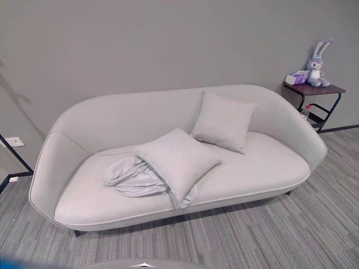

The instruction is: Hang the clothes on the sofa on the clothes rack.

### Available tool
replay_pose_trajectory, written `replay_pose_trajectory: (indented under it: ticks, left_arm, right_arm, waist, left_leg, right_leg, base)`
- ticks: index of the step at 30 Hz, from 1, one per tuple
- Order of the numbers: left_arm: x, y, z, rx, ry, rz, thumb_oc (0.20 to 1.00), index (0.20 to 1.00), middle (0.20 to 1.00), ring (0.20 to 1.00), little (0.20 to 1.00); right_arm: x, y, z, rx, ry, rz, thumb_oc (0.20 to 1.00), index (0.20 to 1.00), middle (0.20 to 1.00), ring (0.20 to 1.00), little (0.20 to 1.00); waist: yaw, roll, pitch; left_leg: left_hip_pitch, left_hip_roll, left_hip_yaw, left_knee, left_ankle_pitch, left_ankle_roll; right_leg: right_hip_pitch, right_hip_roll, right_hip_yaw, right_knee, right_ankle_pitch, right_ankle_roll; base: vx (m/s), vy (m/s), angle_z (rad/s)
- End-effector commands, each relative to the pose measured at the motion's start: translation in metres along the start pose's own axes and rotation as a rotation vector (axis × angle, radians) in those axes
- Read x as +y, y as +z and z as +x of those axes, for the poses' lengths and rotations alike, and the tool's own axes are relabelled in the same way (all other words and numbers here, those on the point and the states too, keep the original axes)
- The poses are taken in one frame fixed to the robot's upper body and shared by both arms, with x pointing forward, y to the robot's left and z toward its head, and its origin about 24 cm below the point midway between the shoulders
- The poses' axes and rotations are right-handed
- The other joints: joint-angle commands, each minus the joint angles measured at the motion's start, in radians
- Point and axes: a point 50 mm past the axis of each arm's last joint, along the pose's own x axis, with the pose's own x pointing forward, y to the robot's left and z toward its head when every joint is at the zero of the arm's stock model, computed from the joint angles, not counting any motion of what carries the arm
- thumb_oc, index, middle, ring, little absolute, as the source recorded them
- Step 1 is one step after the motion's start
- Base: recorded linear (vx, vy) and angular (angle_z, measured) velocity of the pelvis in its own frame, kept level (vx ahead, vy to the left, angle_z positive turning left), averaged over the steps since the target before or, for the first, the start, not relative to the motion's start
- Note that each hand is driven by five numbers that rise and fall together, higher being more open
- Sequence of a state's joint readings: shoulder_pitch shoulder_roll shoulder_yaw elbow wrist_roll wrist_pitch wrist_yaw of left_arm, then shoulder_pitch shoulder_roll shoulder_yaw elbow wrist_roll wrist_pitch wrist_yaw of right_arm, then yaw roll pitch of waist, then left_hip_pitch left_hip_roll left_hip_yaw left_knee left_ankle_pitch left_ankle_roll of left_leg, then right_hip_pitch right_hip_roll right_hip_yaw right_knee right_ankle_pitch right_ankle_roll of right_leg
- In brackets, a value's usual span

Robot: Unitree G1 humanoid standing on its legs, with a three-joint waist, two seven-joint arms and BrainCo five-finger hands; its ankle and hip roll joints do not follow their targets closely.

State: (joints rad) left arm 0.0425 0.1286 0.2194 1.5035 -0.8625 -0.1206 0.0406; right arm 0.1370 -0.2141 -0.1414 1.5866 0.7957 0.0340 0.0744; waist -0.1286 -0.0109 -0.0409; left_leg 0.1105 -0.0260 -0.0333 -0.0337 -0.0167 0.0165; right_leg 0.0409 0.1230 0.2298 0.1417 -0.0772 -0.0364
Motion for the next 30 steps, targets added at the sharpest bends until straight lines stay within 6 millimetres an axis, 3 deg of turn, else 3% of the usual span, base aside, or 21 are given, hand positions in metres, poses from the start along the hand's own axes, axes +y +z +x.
replay_pose_trajectory:
  ticks: [1,10,15,20,21,22,23,24,25,28,30]
  left_arm:
    - [-0.018,0.017,0.0,-0.055,-0.04,-0.041,1.0,1.0,1.0,1.0,1.0]
    - [-0.02,0.011,0.0,-0.036,-0.071,0.003,1.0,1.0,1.0,1.0,1.0]
    - [-0.022,0.011,0.0,-0.042,-0.096,0.058,1.0,1.0,1.0,1.0,1.0]
    - [-0.025,0.014,0.0,-0.054,-0.11,0.081,1.0,1.0,1.0,1.0,1.0]
    - [-0.028,0.015,0.0,-0.061,-0.122,0.111,1.0,1.0,1.0,1.0,1.0]
    - [-0.028,0.015,0.0,-0.061,-0.122,0.111,1.0,1.0,1.0,1.0,1.0]
    - [-0.031,0.016,-0.001,-0.072,-0.133,0.135,1.0,1.0,1.0,1.0,1.0]
    - [-0.03,0.016,-0.001,-0.072,-0.133,0.134,1.0,1.0,1.0,1.0,1.0]
    - [-0.034,0.018,-0.001,-0.081,-0.145,0.158,1.0,1.0,1.0,1.0,1.0]
    - [-0.04,0.02,-0.001,-0.095,-0.159,0.179,1.0,1.0,1.0,1.0,1.0]
    - [-0.047,0.024,-0.002,-0.114,-0.175,0.177,1.0,1.0,1.0,1.0,1.0]
  right_arm:
    - [0.012,-0.001,0.0,0.01,0.01,-0.03,1.0,1.0,1.0,1.0,1.0]
    - [0.017,0.001,0.0,0.017,0.036,-0.107,1.0,1.0,1.0,1.0,1.0]
    - [0.024,0.006,0.0,0.001,0.071,-0.276,1.0,1.0,1.0,1.0,1.0]
    - [0.025,0.006,0.0,0.0,0.077,-0.329,1.0,1.0,1.0,1.0,1.0]
    - [0.027,0.009,0.0,-0.011,0.079,-0.449,1.0,1.0,1.0,1.0,1.0]
    - [0.027,0.009,0.0,-0.011,0.079,-0.449,1.0,1.0,1.0,1.0,1.0]
    - [0.03,0.01,0.0,-0.017,0.078,-0.603,1.0,1.0,1.0,1.0,1.0]
    - [0.03,0.01,0.0,-0.017,0.078,-0.604,1.0,1.0,1.0,1.0,1.0]
    - [0.036,0.014,0.0,-0.036,0.086,-0.793,1.0,1.0,1.0,1.0,1.0]
    - [0.048,0.022,-0.001,-0.085,0.093,-0.999,1.0,1.0,1.0,1.0,1.0]
    - [0.06,0.031,-0.002,-0.143,0.104,-1.113,1.0,1.0,1.0,1.0,1.0]
  waist:
    - [0.006,-0.019,-0.006]
    - [0.015,-0.016,-0.005]
    - [0.027,-0.018,-0.004]
    - [0.03,-0.018,-0.004]
    - [0.035,-0.019,-0.004]
    - [0.035,-0.019,-0.004]
    - [0.043,-0.022,-0.003]
    - [0.041,-0.022,-0.004]
    - [0.052,-0.025,-0.003]
    - [0.062,-0.03,0.001]
    - [0.068,-0.036,0.027]
  left_leg:
    - [-0.001,0.028,-0.061,-0.054,0.013,-0.055]
    - [0.002,0.025,-0.068,-0.054,0.005,-0.049]
    - [0.004,0.023,-0.075,-0.054,0.004,-0.047]
    - [0.004,0.023,-0.08,-0.054,0.004,-0.047]
    - [0.003,0.022,-0.084,-0.054,0.005,-0.047]
    - [0.003,0.022,-0.084,-0.054,0.005,-0.047]
    - [0.002,0.021,-0.09,-0.054,0.006,-0.046]
    - [0.002,0.021,-0.091,-0.054,0.007,-0.046]
    - [0.0,0.021,-0.099,-0.054,0.008,-0.047]
    - [0.0,0.025,-0.111,-0.054,0.008,-0.049]
    - [-0.037,0.02,-0.112,0.013,-0.006,-0.058]
  right_leg:
    - [0.015,-0.066,0.131,-0.184,0.134,0.112]
    - [0.025,-0.076,0.125,-0.188,0.125,0.11]
    - [0.029,-0.083,0.117,-0.189,0.124,0.11]
    - [0.031,-0.086,0.112,-0.191,0.122,0.11]
    - [0.032,-0.088,0.105,-0.19,0.12,0.11]
    - [0.032,-0.088,0.105,-0.19,0.12,0.11]
    - [0.034,-0.091,0.1,-0.192,0.12,0.109]
    - [0.035,-0.091,0.099,-0.192,0.119,0.109]
    - [0.035,-0.092,0.089,-0.192,0.117,0.109]
    - [0.037,-0.091,0.083,-0.185,0.111,0.107]
    - [0.034,-0.095,0.083,-0.166,0.099,0.104]
  base:
    - [0.0,0.0,0.0]
    - [0.01,0.003,0.0]
    - [0.01,-0.001,0.0]
    - [0.0,-0.003,0.02]
    - [0.01,-0.013,0.07]
    - [0.0,-0.029,0.06]
    - [-0.01,-0.016,0.06]
    - [-0.01,-0.036,0.1]
    - [0.0,-0.029,0.16]
    - [-0.01,-0.039,0.15]
    - [-0.06,-0.023,0.21]
